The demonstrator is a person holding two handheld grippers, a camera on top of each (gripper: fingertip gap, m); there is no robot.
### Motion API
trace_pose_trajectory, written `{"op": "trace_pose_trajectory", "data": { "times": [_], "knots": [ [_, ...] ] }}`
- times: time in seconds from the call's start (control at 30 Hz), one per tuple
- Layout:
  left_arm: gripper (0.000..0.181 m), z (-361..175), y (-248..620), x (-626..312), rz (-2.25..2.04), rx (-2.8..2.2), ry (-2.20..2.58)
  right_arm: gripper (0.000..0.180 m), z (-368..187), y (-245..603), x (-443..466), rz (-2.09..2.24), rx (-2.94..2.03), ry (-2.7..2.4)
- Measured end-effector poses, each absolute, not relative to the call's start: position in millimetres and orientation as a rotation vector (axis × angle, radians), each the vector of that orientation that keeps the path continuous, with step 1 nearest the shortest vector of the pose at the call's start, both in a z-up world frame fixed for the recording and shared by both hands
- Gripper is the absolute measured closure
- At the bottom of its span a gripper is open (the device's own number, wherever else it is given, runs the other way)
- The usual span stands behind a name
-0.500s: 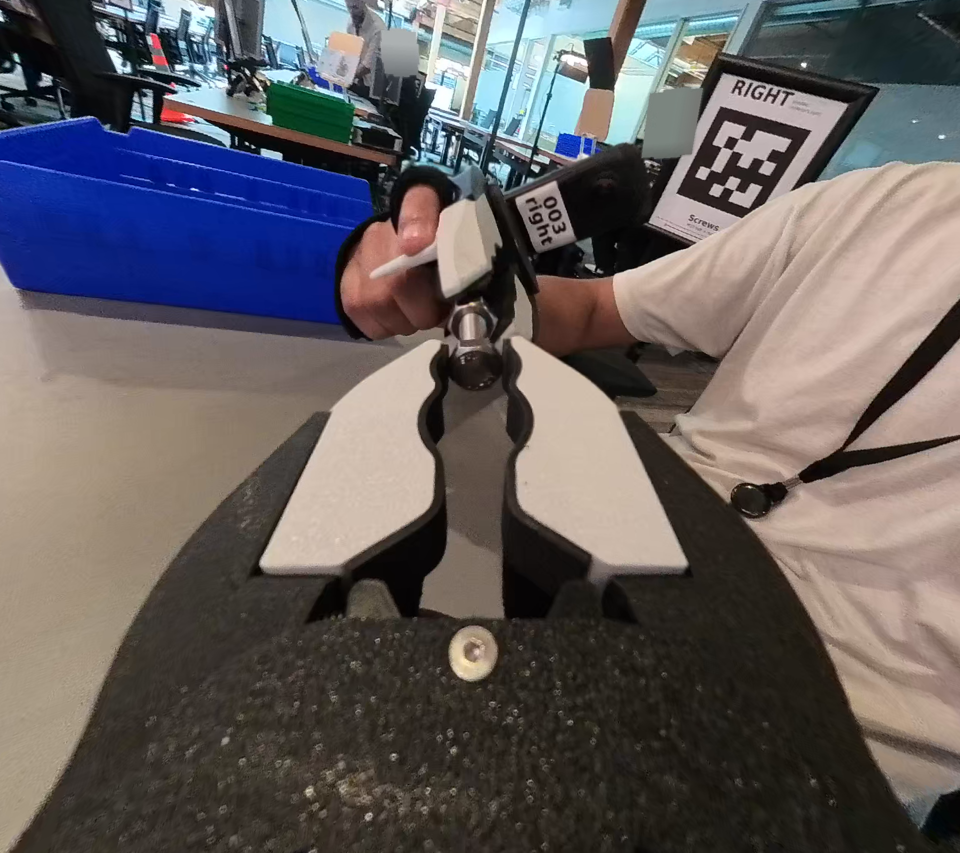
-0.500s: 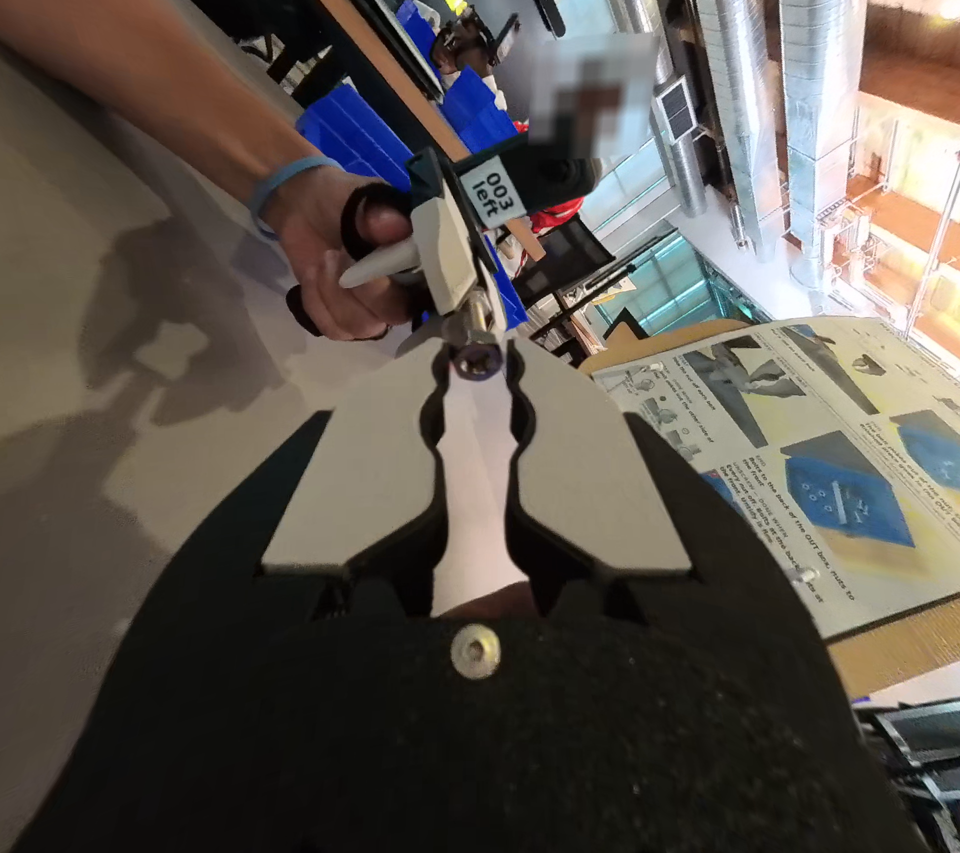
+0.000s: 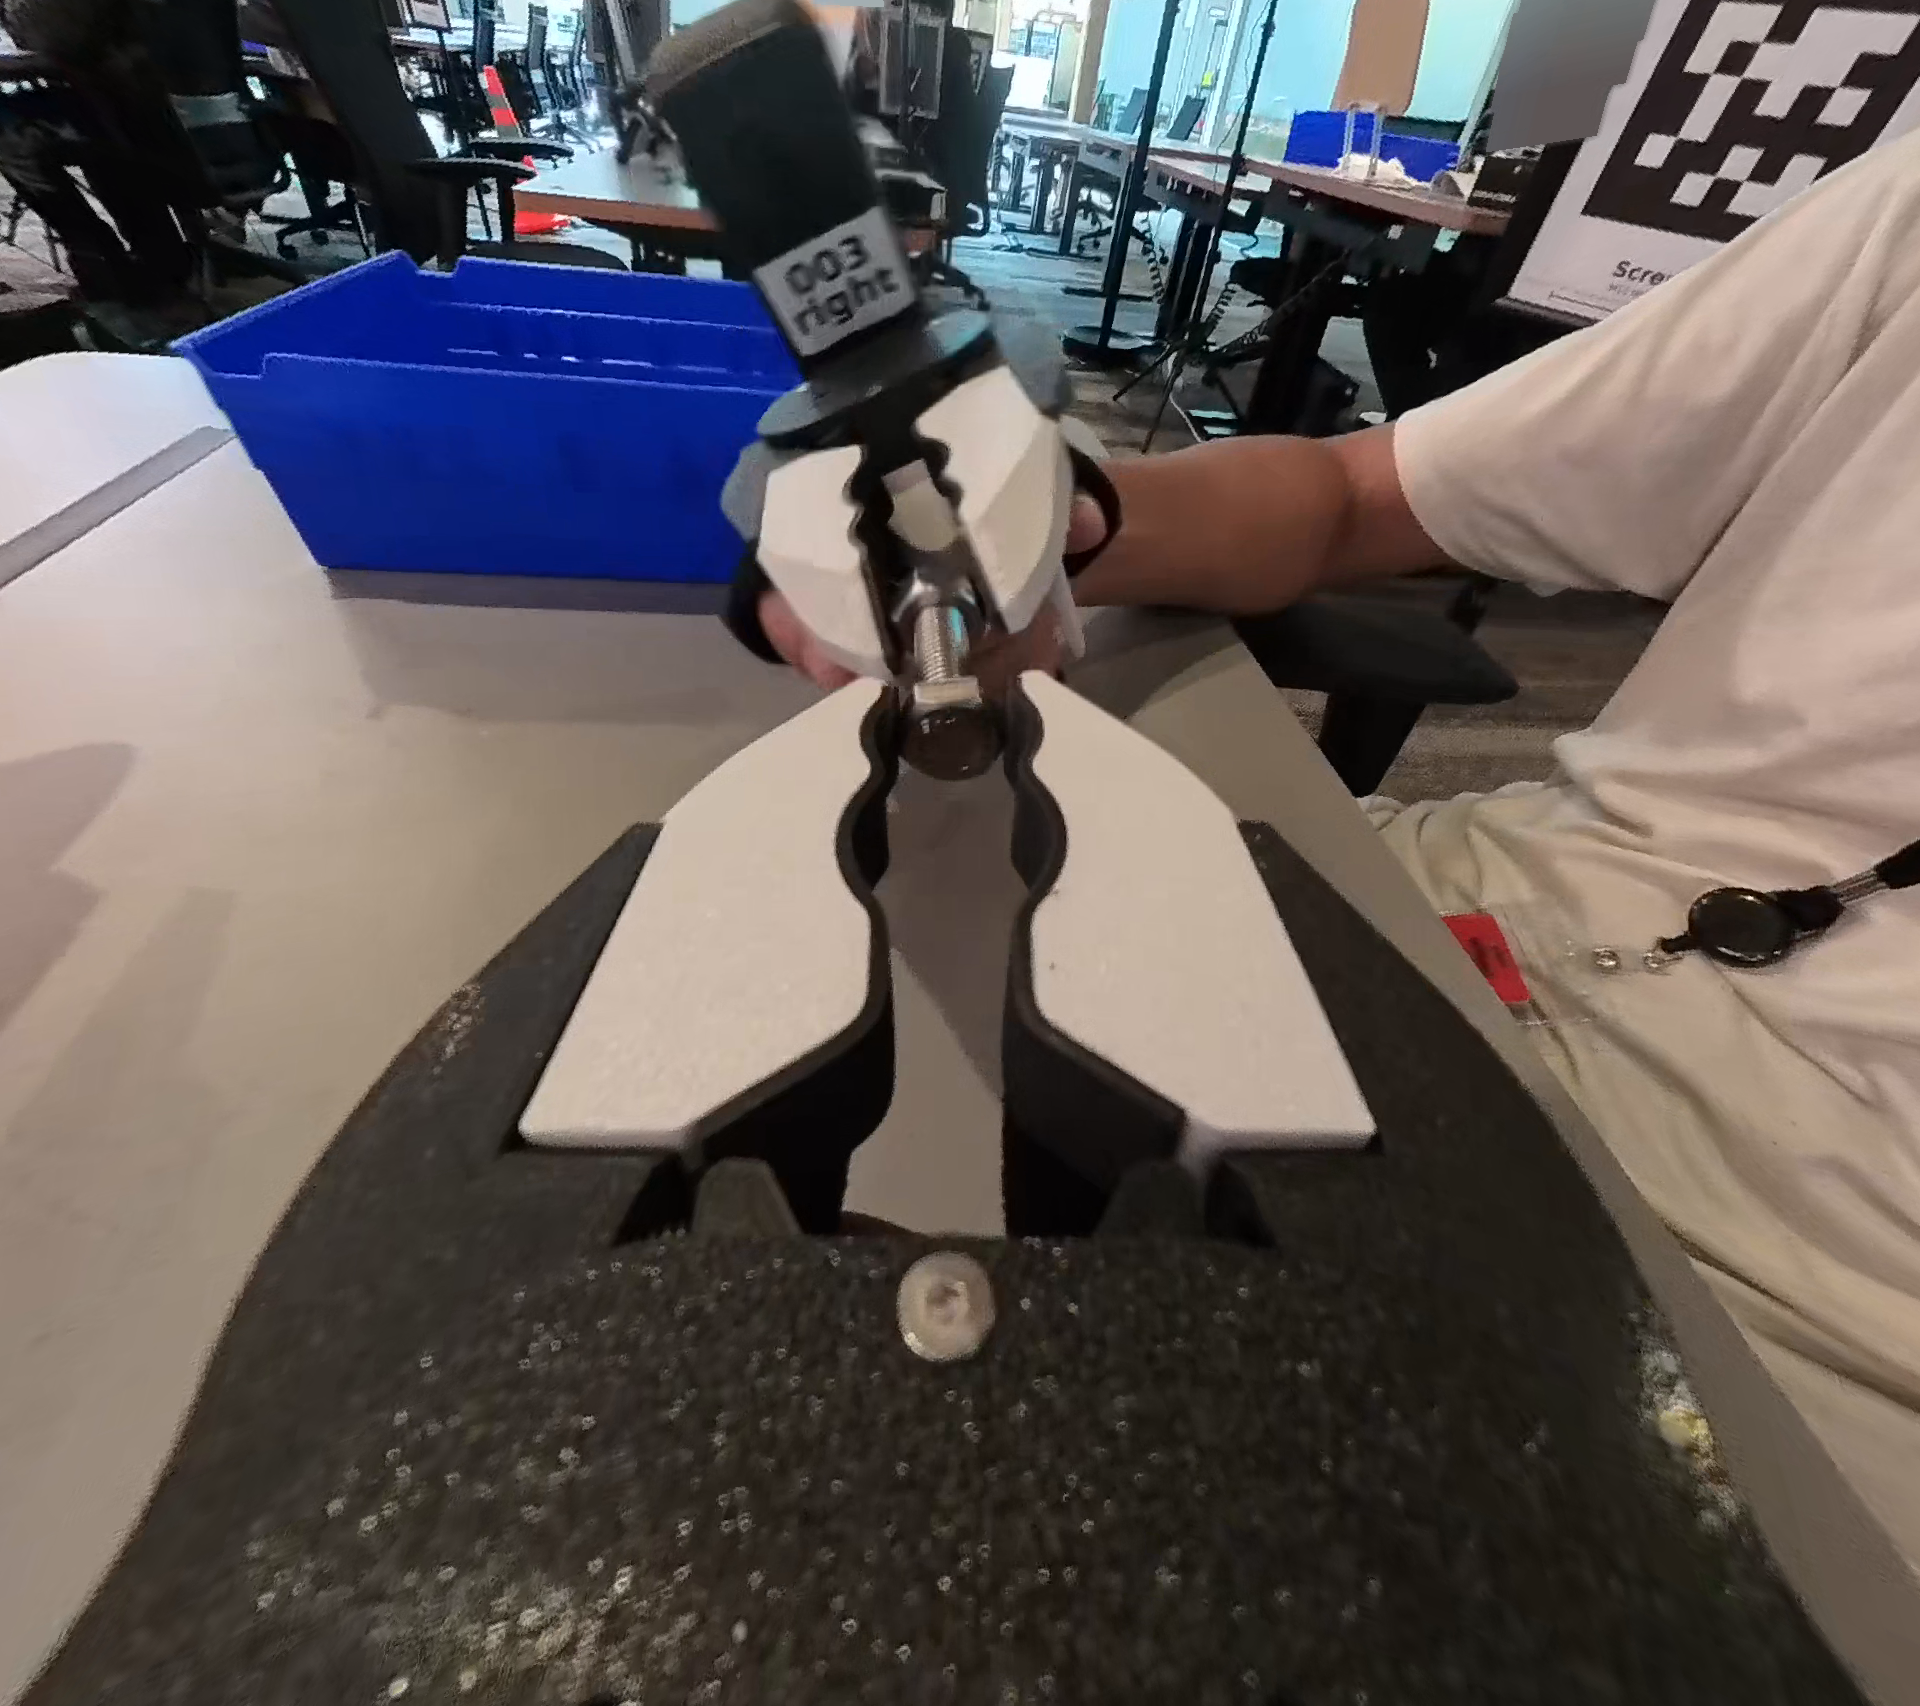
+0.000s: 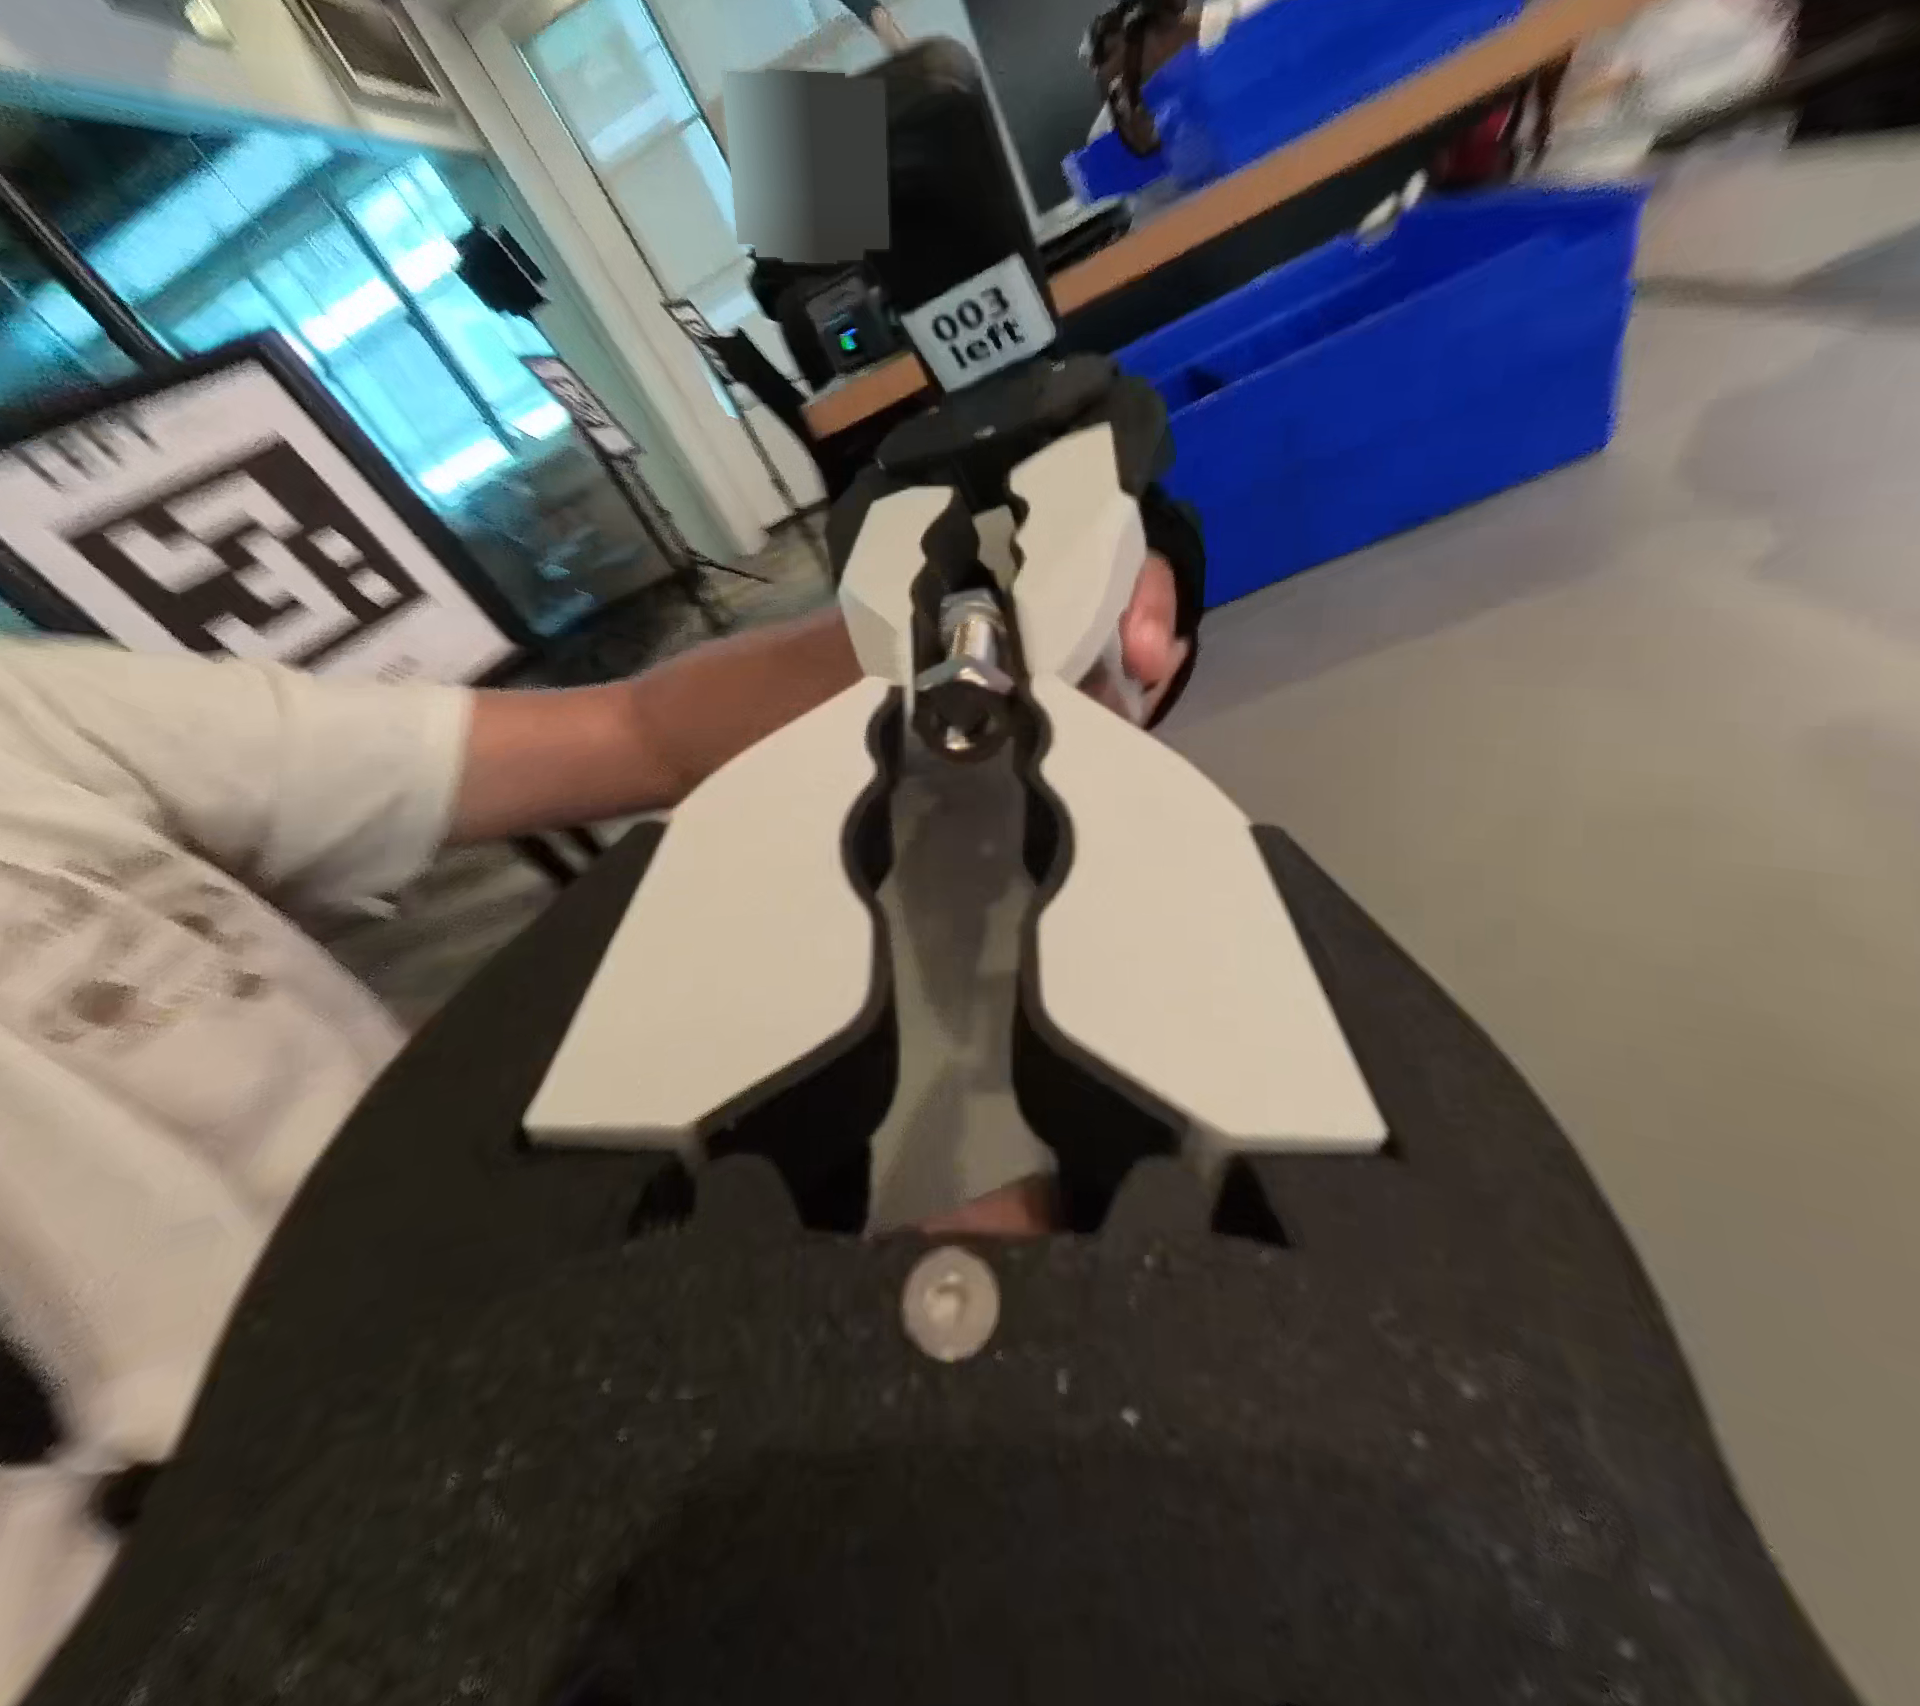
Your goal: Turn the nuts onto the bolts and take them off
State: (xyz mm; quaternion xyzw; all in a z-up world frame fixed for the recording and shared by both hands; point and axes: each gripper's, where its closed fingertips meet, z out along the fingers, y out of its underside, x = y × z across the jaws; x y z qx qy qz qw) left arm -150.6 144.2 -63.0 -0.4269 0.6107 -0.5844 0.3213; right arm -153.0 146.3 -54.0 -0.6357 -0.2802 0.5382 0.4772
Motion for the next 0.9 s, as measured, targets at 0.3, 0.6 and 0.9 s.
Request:
{"op": "trace_pose_trajectory", "data": {
  "times": [0.3, 0.6, 0.9],
  "knots": [
    [0.162, -67.2, 133.8, -152.2, -1.597, -1.124, 1.661, 0.142, -63.7, 139.5, -144.0, 0.024, -1.100, -1.201],
    [0.162, -67.4, 129.6, -152.5, -1.555, -1.103, 1.690, 0.162, -53.3, 137.9, -151.4, 0.855, -1.434, -0.926],
    [0.162, -65.3, 139.2, -153.8, -1.537, -1.117, 1.656, 0.145, -57.1, 144.3, -153.0, 1.038, -1.452, -0.818]
  ]
}}
